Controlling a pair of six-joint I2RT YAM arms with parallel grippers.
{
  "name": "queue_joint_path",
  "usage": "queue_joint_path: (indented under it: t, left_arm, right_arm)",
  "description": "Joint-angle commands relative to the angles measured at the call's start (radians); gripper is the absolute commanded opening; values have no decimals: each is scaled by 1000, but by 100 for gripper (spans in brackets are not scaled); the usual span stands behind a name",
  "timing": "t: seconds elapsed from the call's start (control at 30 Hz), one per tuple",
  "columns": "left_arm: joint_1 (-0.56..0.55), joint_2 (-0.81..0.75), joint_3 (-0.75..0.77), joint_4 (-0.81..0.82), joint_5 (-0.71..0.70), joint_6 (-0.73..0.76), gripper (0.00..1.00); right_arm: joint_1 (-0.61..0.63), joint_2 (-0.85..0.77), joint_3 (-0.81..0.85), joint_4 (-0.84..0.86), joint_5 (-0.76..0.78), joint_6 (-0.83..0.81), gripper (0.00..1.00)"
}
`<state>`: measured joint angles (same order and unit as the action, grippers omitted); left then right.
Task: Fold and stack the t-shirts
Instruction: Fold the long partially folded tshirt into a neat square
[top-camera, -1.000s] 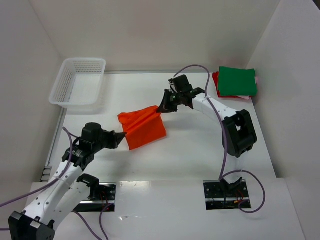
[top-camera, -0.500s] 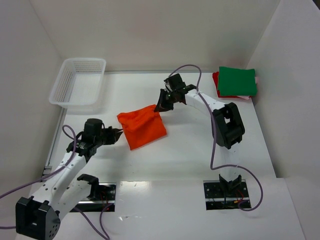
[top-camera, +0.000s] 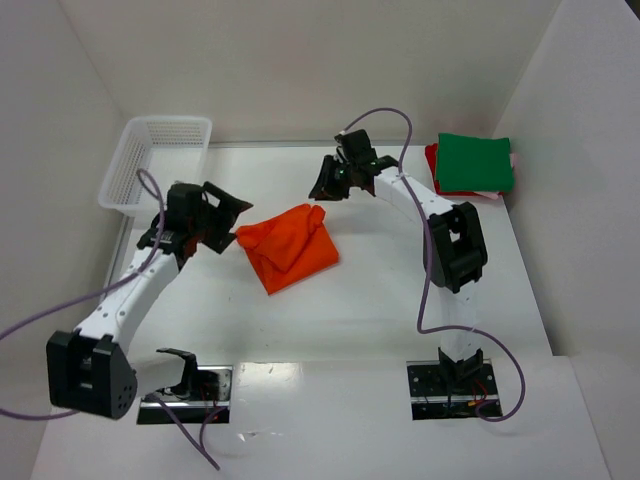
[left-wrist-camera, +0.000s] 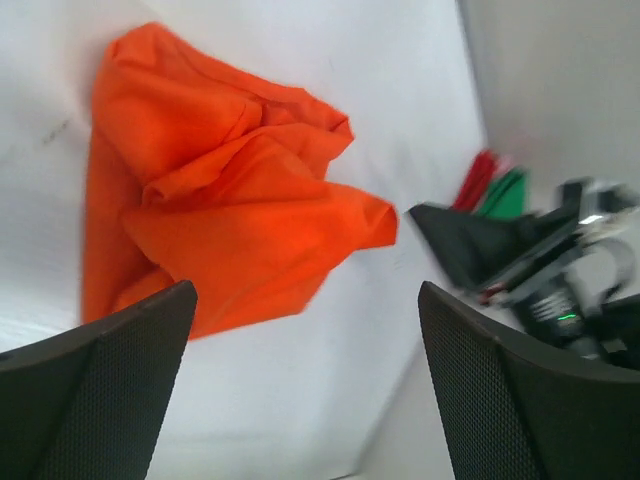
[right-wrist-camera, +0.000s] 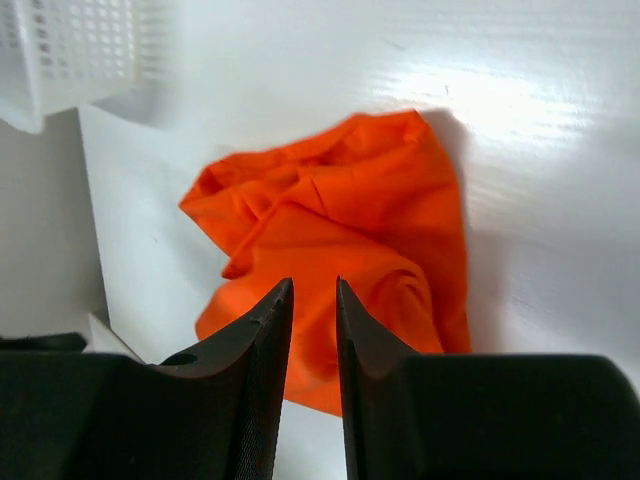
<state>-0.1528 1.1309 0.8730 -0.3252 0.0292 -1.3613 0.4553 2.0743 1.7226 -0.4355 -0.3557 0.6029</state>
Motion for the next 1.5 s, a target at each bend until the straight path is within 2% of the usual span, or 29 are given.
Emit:
queue_joint_path:
  t: [0.0, 0.03, 0.1, 0.13, 0.27, 0.33, 0.43, 0.6, 0.9, 1.03, 1.2, 1.47]
  left_arm:
    - [-23, 134, 76, 41, 124, 399, 99]
    - [-39, 160, 133, 10, 144, 522, 99]
    - [-88, 216, 187, -49, 144, 635, 99]
    - [-109, 216, 208, -101, 99, 721, 99]
    - [-224, 175, 241, -147, -24, 839, 98]
    - [-287, 142, 229, -156, -57, 853, 98]
    - [-370, 142, 219, -187, -133, 854, 96]
    - [-482, 278, 219, -274, -264, 773, 94]
    - [-528, 334, 159, -249, -348, 579, 82]
    - [-560, 395, 185, -215, -410, 570, 79]
    - [-579, 518, 238, -215, -410, 579, 77]
    - [-588, 532, 238, -215, -472, 544, 71]
  right_arm:
    - [3, 26, 86, 66, -11, -18, 30]
    - [3, 26, 86, 55, -11, -18, 30]
    - [3, 26, 86, 55, 0, -18, 30]
    - [3, 14, 74, 46, 0, -28, 30]
    - [3, -32, -3, 55, 40, -28, 31]
    - [3, -49, -26, 55, 50, -28, 32]
    - [3, -91, -81, 64, 72, -28, 35]
    - [3, -167, -195, 93, 116, -28, 38]
    - [-24, -210, -279, 123, 116, -8, 41]
    - [-24, -197, -279, 132, 107, -8, 41]
    - [-33, -160, -268, 141, 107, -8, 41]
    - [-43, -114, -230, 150, 64, -8, 41]
